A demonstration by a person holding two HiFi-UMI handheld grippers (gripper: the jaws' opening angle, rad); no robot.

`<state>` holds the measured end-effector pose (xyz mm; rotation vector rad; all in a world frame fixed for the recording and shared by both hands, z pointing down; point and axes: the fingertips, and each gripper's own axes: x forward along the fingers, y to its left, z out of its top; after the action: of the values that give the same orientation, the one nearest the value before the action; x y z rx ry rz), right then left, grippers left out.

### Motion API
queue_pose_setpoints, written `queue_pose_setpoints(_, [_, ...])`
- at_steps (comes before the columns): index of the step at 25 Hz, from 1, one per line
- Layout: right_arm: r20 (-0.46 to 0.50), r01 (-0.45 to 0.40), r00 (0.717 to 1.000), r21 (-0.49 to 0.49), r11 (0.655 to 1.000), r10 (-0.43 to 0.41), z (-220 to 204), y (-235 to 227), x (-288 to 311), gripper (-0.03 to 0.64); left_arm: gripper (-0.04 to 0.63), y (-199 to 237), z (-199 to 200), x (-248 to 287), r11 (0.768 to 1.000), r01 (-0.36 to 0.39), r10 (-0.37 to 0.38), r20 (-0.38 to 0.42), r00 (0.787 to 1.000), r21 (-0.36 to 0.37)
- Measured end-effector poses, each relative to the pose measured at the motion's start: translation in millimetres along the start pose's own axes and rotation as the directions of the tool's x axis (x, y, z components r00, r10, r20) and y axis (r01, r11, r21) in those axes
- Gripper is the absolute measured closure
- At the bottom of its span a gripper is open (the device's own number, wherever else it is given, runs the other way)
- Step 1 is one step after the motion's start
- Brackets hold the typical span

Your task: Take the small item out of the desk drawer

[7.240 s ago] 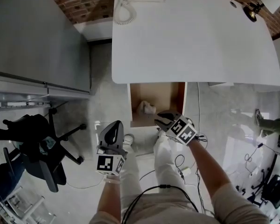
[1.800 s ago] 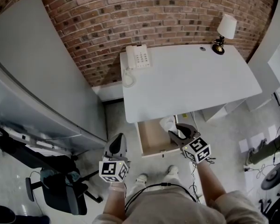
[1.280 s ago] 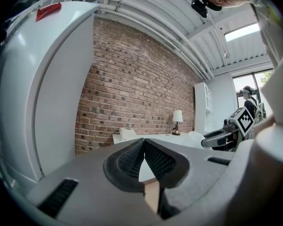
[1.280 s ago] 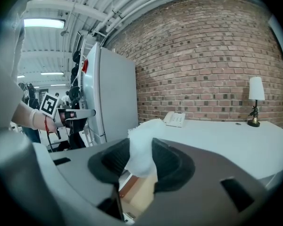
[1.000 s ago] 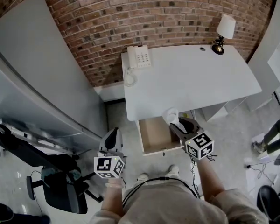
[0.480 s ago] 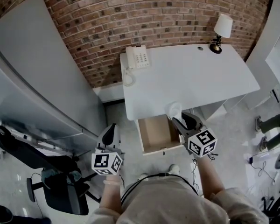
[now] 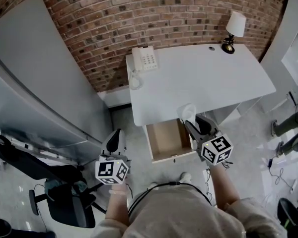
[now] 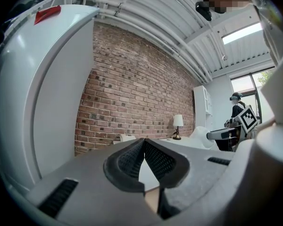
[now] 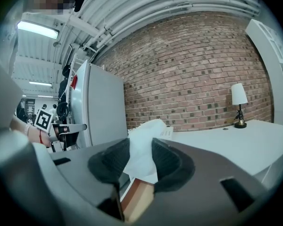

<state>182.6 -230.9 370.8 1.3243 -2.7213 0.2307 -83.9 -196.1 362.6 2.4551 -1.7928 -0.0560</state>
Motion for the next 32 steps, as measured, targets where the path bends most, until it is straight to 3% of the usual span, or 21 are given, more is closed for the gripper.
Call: queue_pose_setpoints(32, [0.032, 0.038, 0.999, 0.042, 0.998, -0.039, 3.9, -23.4, 0.5, 0.463, 0.591, 12.6, -8.3, 0.0, 0.999, -0.045, 0.045, -0.011, 0.999, -0.008])
